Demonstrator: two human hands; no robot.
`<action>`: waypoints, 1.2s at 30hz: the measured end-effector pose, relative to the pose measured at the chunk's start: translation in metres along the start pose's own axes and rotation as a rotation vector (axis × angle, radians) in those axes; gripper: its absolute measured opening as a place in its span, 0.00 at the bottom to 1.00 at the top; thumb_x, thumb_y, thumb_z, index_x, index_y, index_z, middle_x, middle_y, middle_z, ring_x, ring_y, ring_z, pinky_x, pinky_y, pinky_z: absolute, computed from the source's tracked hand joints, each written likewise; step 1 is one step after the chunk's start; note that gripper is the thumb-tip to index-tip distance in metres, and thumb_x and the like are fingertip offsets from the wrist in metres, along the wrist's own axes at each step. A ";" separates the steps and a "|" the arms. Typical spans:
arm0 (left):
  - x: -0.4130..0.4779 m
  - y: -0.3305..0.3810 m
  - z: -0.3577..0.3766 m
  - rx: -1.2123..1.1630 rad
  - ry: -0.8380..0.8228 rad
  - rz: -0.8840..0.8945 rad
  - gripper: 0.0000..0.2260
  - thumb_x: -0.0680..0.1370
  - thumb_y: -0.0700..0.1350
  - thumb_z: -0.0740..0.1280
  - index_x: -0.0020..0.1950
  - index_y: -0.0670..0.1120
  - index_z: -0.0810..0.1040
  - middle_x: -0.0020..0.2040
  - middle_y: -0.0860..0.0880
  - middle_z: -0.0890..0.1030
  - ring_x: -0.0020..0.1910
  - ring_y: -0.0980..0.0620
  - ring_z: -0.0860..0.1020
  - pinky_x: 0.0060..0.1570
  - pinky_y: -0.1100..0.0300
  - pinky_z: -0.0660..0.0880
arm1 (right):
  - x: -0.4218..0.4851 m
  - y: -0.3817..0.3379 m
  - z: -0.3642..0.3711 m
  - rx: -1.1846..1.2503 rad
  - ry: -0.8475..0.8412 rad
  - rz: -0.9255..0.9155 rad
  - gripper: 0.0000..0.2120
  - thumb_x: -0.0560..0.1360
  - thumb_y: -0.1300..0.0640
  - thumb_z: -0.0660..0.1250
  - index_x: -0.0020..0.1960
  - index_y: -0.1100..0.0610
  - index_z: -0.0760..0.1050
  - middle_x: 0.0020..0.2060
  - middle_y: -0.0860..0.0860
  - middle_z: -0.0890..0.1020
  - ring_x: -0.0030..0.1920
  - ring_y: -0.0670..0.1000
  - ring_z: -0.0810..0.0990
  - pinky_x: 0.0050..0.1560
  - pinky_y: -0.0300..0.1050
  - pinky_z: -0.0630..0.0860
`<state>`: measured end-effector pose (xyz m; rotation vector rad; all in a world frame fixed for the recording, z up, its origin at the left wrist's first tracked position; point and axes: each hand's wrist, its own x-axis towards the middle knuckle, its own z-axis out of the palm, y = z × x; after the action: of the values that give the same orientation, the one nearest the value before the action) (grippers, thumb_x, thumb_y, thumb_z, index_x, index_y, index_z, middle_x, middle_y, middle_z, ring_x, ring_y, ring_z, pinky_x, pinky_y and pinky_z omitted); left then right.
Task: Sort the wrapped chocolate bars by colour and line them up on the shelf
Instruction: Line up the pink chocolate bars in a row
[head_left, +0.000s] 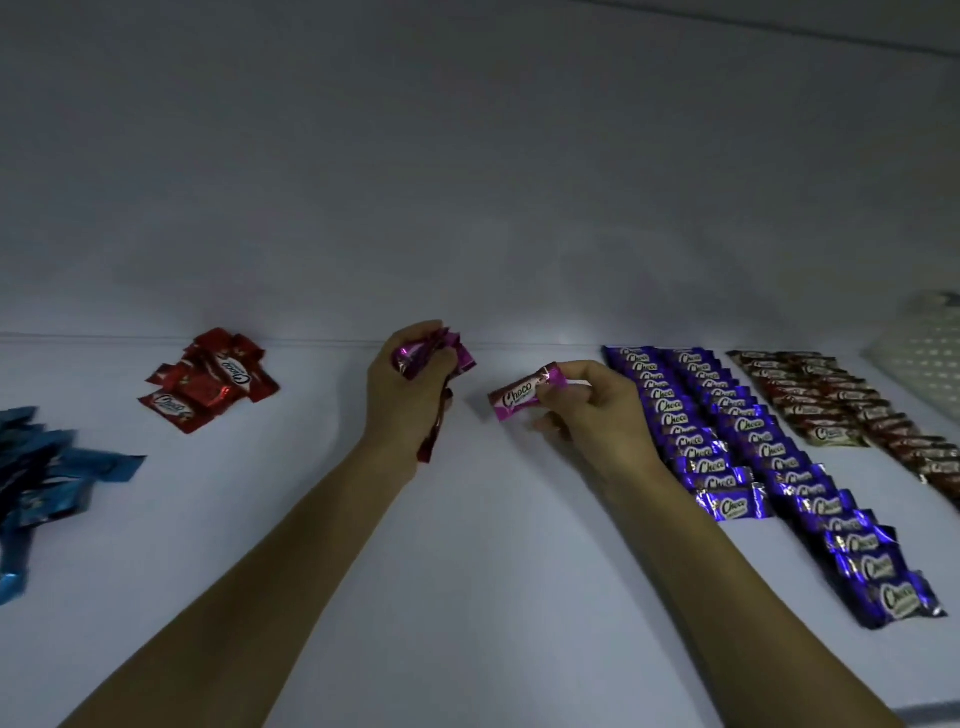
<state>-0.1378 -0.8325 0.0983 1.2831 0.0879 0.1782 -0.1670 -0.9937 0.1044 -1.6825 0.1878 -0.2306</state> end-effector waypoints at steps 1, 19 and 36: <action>-0.001 0.000 0.001 0.010 -0.011 0.006 0.10 0.78 0.35 0.65 0.56 0.47 0.78 0.50 0.42 0.79 0.22 0.59 0.71 0.22 0.69 0.67 | 0.001 0.004 -0.003 -0.172 0.045 -0.046 0.06 0.73 0.64 0.69 0.48 0.57 0.77 0.31 0.51 0.80 0.27 0.46 0.76 0.30 0.39 0.71; -0.004 -0.006 0.005 0.151 -0.090 0.091 0.13 0.76 0.36 0.68 0.53 0.53 0.78 0.49 0.52 0.80 0.32 0.62 0.77 0.30 0.68 0.74 | 0.063 0.029 0.009 -1.170 -0.219 -0.167 0.30 0.80 0.40 0.50 0.74 0.60 0.59 0.74 0.57 0.62 0.73 0.56 0.60 0.73 0.52 0.57; -0.007 -0.002 0.006 0.092 -0.132 0.078 0.08 0.78 0.42 0.67 0.55 0.53 0.78 0.50 0.52 0.82 0.41 0.58 0.81 0.35 0.66 0.76 | 0.013 -0.009 0.031 0.100 -0.237 -0.058 0.05 0.75 0.63 0.66 0.45 0.57 0.81 0.37 0.52 0.83 0.32 0.45 0.80 0.33 0.31 0.72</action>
<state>-0.1434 -0.8405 0.0976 1.3879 -0.0679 0.1566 -0.1468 -0.9659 0.1099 -1.6024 -0.0493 -0.0814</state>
